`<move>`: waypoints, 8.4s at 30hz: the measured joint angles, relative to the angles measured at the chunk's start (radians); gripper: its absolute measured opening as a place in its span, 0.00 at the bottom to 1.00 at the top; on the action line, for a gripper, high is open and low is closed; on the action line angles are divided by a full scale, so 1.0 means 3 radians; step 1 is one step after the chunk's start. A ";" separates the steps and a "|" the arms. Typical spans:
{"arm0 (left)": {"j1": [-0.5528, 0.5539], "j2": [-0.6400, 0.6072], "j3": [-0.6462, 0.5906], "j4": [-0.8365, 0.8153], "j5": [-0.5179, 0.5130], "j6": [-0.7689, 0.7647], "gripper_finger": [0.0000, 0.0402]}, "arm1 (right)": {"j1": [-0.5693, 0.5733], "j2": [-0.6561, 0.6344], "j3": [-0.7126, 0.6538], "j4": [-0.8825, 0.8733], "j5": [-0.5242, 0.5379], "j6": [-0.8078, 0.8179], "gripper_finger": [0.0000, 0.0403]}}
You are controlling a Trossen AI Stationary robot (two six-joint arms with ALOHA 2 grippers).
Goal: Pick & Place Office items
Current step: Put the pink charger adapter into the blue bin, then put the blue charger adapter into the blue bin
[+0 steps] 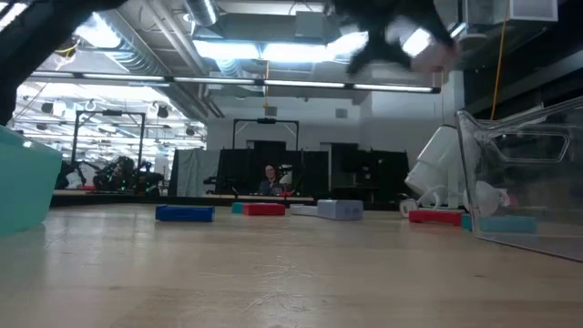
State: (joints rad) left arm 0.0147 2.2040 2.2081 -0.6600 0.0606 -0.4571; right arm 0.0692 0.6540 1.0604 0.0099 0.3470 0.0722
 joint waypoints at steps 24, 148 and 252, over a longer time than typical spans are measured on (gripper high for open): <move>-0.1539 -0.1673 0.0007 -0.1550 -0.2684 -0.0390 0.47 | 0.0000 0.0000 0.0000 -0.0006 -0.0004 0.0072 0.39; 0.2203 -0.3118 -0.4253 0.1252 0.0408 0.0522 0.59 | -0.0948 0.3588 0.1550 -0.3177 -0.0792 0.1791 0.39; 0.2366 -0.3286 -0.4390 0.1505 0.1896 0.1626 0.53 | -0.0604 0.4230 0.1299 -0.1887 -0.1976 0.2138 0.52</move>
State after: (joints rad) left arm 0.7246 1.2182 0.8910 -0.2085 0.6293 0.0306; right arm -0.1121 1.9230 1.4502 -0.5563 -0.2459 0.7136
